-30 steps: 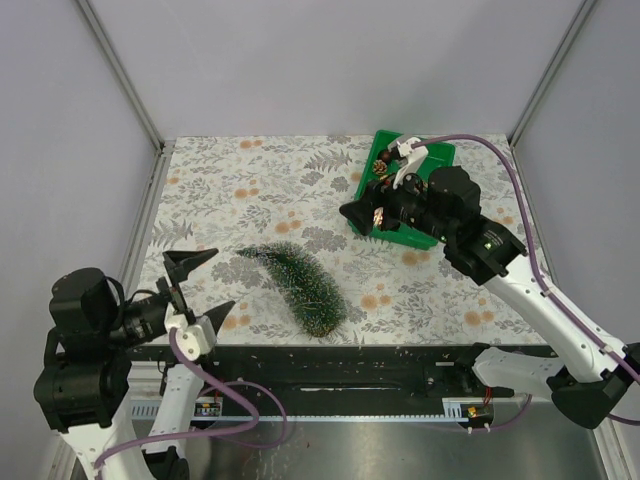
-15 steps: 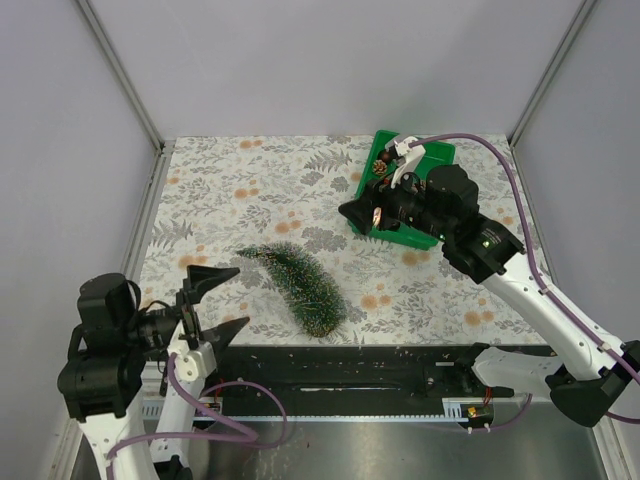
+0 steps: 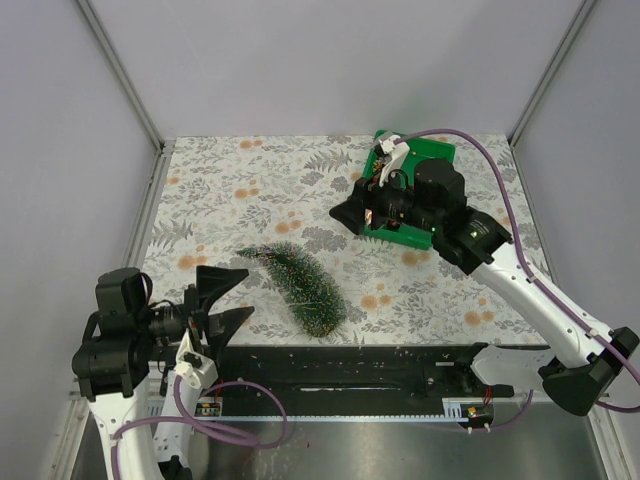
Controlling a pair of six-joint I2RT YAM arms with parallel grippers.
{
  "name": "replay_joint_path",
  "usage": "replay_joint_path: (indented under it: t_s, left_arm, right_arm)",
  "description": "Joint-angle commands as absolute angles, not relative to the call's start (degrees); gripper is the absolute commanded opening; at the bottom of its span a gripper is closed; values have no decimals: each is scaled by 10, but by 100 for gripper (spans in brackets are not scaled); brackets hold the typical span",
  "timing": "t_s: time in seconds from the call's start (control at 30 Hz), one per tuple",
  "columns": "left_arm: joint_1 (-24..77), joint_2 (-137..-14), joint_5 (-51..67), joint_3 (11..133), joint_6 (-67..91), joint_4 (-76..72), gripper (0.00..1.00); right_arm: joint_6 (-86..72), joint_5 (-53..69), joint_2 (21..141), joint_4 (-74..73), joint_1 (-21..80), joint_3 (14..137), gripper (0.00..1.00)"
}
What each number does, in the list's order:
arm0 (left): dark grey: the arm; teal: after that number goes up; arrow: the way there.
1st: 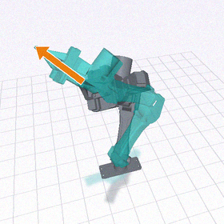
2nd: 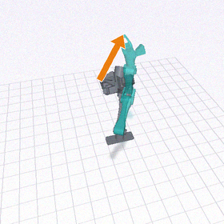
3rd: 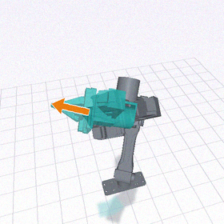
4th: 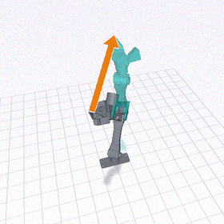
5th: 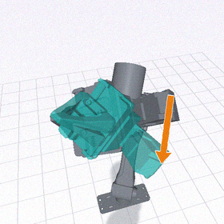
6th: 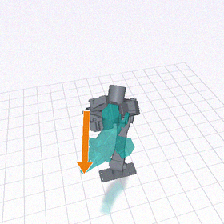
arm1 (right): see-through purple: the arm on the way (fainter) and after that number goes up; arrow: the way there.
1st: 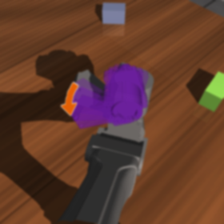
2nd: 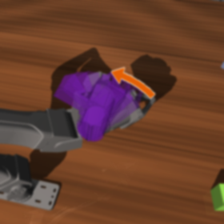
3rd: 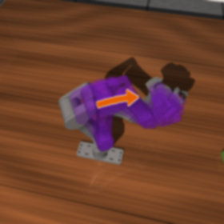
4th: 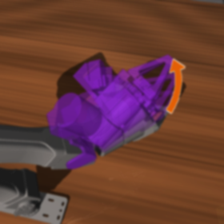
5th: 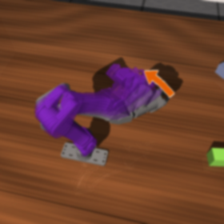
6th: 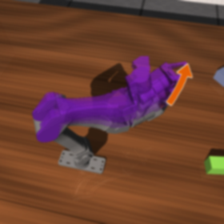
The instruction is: Decorate the small christmas tree
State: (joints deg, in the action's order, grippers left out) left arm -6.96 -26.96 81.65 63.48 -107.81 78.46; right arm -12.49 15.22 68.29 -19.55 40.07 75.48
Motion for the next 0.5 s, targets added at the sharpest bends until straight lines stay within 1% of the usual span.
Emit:
replay_joint_path:
  t_s: [0.0,0.1,0.17,0.2,0.27,0.3,0.37,0.47]
  left_arm:
    - [-61,-228,917,638,-1168,885,86]
    - [-55,-219,926,619,-1242,886,84]
    - [-52,-213,929,594,-1309,882,80]
    - [-52,-217,928,594,-1301,853,79]
    - [-58,-235,908,620,-1107,752,79]
    - [-66,-247,909,629,-1063,744,79]
    - [-75,-257,907,638,-1077,775,79]
    - [-93,-247,915,652,-1008,778,79]
  right_arm:
    - [-124,173,686,-172,401,780,67]
    - [-127,175,687,-169,402,777,67]
    - [-126,182,688,-170,402,779,66]
    - [-124,189,687,-171,402,780,66]
    - [-119,203,687,-171,402,787,68]
    - [-114,209,689,-174,402,791,70]
    - [-109,214,695,-180,402,803,71]
    - [-105,213,701,-184,401,813,72]
